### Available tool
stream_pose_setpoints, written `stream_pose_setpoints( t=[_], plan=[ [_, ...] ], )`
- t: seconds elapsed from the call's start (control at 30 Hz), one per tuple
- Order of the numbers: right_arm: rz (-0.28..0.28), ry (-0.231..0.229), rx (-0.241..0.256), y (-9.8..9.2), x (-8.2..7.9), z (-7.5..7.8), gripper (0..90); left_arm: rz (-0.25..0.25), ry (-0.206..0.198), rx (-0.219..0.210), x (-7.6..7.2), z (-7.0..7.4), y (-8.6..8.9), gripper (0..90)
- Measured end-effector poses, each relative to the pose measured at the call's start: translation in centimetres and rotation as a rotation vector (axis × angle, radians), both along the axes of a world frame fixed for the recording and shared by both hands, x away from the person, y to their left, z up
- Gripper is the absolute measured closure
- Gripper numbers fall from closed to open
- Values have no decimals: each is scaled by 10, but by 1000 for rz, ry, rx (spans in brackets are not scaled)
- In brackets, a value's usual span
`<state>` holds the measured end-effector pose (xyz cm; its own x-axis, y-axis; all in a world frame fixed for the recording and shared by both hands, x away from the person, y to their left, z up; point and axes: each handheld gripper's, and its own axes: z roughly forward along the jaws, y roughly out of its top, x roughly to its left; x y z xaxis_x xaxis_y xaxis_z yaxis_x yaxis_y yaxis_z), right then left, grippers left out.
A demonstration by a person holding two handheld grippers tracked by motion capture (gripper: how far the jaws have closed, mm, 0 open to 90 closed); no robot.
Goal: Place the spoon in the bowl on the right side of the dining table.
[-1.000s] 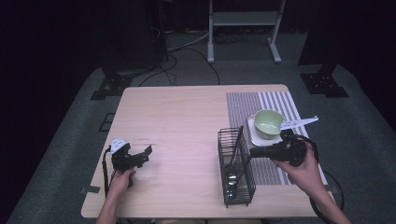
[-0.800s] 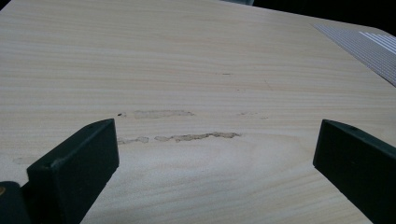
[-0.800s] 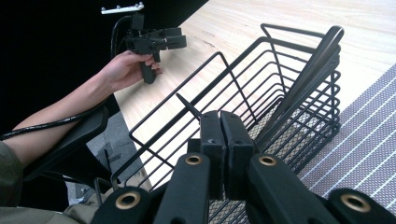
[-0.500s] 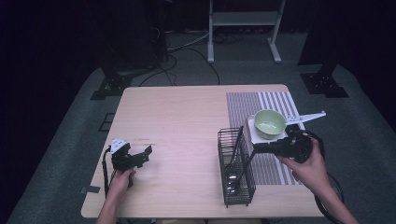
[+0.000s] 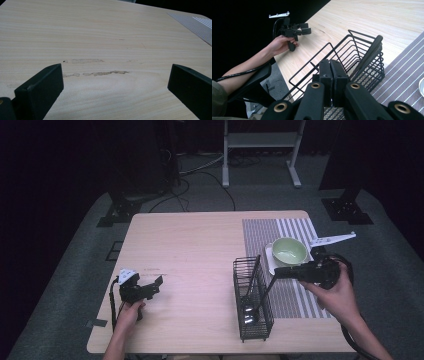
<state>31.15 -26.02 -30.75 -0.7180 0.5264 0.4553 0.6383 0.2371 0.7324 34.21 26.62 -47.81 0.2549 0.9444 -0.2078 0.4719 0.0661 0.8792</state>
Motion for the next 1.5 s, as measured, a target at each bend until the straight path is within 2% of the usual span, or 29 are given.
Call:
stream_pose_setpoints(
  t=[0.63,1.5],
  plan=[
    [0,-13,12,-2,4,29,885,-2,0,6,0,0,0,0],
    [-13,-5,38,-5,14,56,886,1,0,-2,0,0,0,0]
  ],
)
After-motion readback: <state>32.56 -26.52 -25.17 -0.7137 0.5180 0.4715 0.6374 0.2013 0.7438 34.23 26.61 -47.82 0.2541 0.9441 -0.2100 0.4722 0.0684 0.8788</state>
